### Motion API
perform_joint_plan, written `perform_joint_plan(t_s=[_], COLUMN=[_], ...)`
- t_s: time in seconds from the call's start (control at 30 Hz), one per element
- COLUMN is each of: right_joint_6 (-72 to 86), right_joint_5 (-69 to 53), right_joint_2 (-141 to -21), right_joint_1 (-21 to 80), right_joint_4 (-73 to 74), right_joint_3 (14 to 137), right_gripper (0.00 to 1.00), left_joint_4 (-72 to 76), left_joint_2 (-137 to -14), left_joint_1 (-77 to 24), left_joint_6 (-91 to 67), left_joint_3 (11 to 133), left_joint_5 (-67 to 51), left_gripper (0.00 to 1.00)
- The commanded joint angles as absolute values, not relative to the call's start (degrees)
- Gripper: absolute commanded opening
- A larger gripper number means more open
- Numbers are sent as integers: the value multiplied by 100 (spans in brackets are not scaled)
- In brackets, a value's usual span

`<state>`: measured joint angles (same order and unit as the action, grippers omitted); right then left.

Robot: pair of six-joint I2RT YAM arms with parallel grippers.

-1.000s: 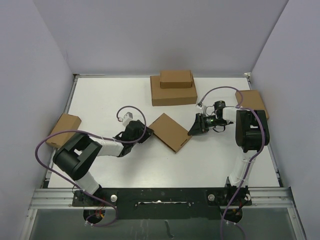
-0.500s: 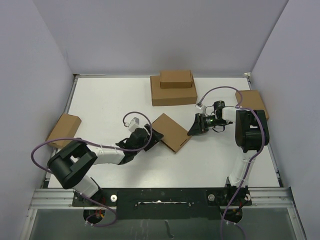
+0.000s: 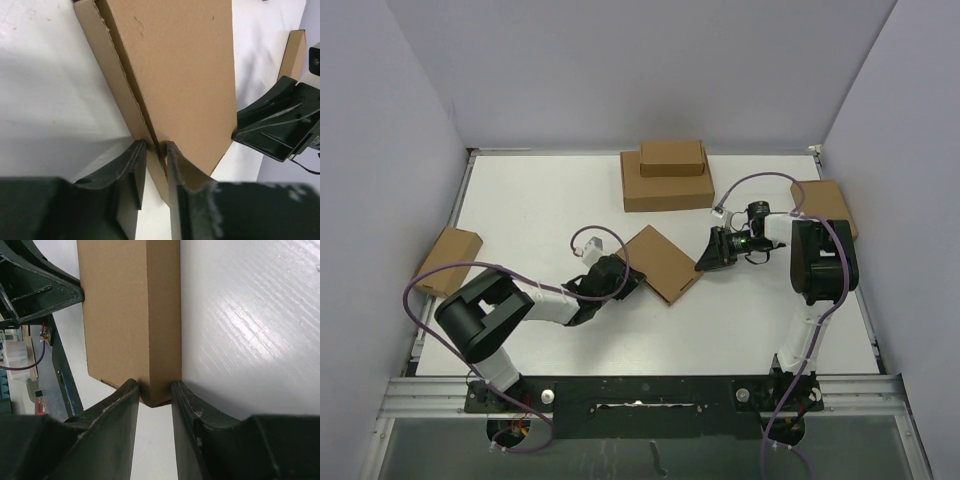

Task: Fold the paper box

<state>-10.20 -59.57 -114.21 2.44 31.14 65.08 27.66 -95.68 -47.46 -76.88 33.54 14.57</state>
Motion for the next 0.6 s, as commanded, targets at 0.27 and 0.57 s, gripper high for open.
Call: perform_joint_plan(t_s=[0.27,0.57], right_joint_6=[-1275,-1519], right_joint_5=[-5493,-5753], right_joint_2=[-11427,-10879], right_joint_1=[386,352], right_joint_4=[3067,3100], right_joint_3=[6583,6615], right_gripper=[31,39], left_joint_4=[3282,3573], left_joint_2=[-9788,-8873], left_joint_1=[-4702,-4740], left_joint_6=[-7286,-5525], left_joint_3=[3513,3343], left_joint_5=[1193,1052], left_gripper=[8,30])
